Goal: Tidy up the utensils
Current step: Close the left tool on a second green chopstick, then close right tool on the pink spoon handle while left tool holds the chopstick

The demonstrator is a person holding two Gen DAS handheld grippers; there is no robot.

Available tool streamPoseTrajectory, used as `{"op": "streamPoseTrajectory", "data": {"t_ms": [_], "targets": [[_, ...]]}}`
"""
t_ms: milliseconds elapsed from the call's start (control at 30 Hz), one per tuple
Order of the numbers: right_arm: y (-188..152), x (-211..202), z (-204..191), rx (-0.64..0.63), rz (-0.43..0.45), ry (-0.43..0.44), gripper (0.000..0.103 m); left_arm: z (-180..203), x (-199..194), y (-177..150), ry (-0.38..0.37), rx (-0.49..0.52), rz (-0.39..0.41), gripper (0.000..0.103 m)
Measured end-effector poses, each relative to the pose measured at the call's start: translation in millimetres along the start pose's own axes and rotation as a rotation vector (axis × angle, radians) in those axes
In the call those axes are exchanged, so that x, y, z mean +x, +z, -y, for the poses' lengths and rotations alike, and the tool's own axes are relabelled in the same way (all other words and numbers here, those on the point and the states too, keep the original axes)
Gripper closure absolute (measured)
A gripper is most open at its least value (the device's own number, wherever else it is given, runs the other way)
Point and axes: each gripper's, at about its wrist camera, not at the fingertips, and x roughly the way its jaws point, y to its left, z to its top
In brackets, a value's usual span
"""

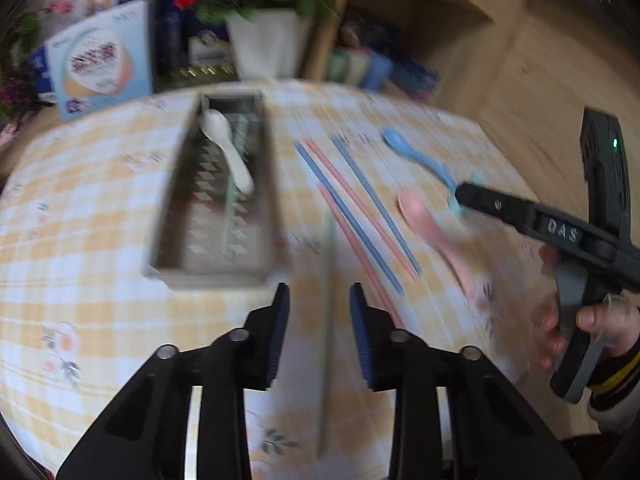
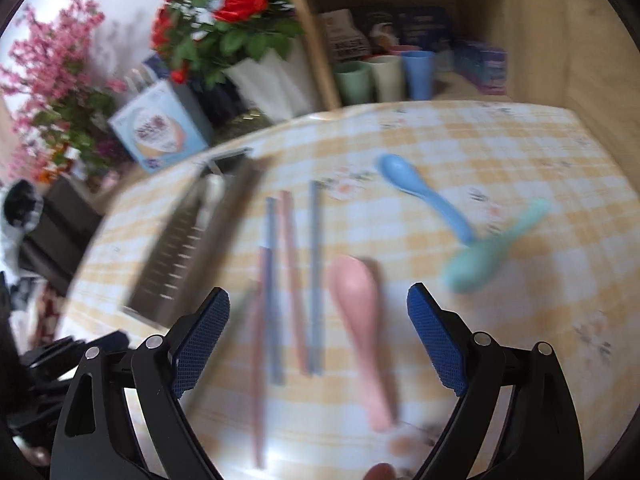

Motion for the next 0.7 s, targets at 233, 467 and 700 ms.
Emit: {"op": "streamPoseTrajectory", "data": {"t_ms": [233, 467, 700], "targets": [[-23.8, -1.4, 37.4, 0.077, 0.010, -0.041, 0.016, 11.8, 38.2, -4.4, 0.009, 0.050, -0.086, 0.082], [-34.8, -1.0, 49.2, 0.087, 0.004, -0.029, 0.016, 12.5, 63.0, -4.9, 0.068, 0.095, -0.150, 0.083], [-38.6, 2.8, 47.0, 0.087, -0.010, -0.027, 0.016, 16.1, 67.5, -5.8, 0.077, 0.105, -0.146, 0.097]]}}
